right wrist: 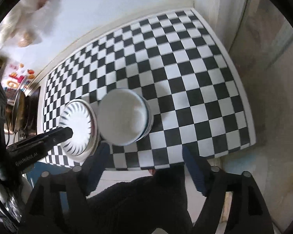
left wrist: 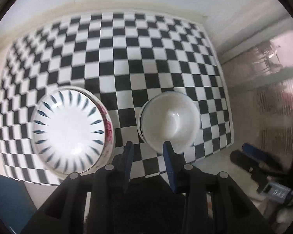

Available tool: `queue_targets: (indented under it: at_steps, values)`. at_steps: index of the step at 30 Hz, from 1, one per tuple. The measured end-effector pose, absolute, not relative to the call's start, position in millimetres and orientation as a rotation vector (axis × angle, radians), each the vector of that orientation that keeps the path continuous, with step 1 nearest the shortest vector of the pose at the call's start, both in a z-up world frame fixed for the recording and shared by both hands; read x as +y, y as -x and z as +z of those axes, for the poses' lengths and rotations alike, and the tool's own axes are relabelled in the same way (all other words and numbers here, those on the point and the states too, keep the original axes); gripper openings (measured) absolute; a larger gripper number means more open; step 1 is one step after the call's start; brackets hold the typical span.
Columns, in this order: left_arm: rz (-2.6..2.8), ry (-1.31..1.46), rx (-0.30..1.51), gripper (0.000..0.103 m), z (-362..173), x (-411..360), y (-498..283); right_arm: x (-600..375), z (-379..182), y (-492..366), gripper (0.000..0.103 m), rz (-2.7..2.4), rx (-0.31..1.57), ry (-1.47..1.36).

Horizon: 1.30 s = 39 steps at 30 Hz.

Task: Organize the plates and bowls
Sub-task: 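Grip the rim of the bowl stack with both grippers and lift it, then carry the bowl stack with both grippers over the plate stack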

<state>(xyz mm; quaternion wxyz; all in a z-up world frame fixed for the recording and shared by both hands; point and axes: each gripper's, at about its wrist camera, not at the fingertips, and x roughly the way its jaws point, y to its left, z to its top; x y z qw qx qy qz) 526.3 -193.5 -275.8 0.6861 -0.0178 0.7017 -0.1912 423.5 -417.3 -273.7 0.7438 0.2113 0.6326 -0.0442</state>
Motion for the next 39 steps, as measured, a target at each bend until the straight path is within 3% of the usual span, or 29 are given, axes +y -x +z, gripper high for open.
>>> queue_targets:
  at_steps: [9,21,39]
  values:
    - [-0.397,0.051,1.748,0.029,-348.7,-211.9,-566.3,-440.8,-352.7,-456.7,0.082,-0.062,1.491,-0.59]
    - [-0.442,0.029,1.856,0.031,-396.8,-234.2,-579.9,-443.8,-432.2,-490.6,0.085,0.056,1.591,-0.7]
    - [-0.536,0.036,1.867,0.042,-404.4,-236.8,-601.1,-417.9,-490.6,-513.3,0.081,0.143,1.682,-0.789]
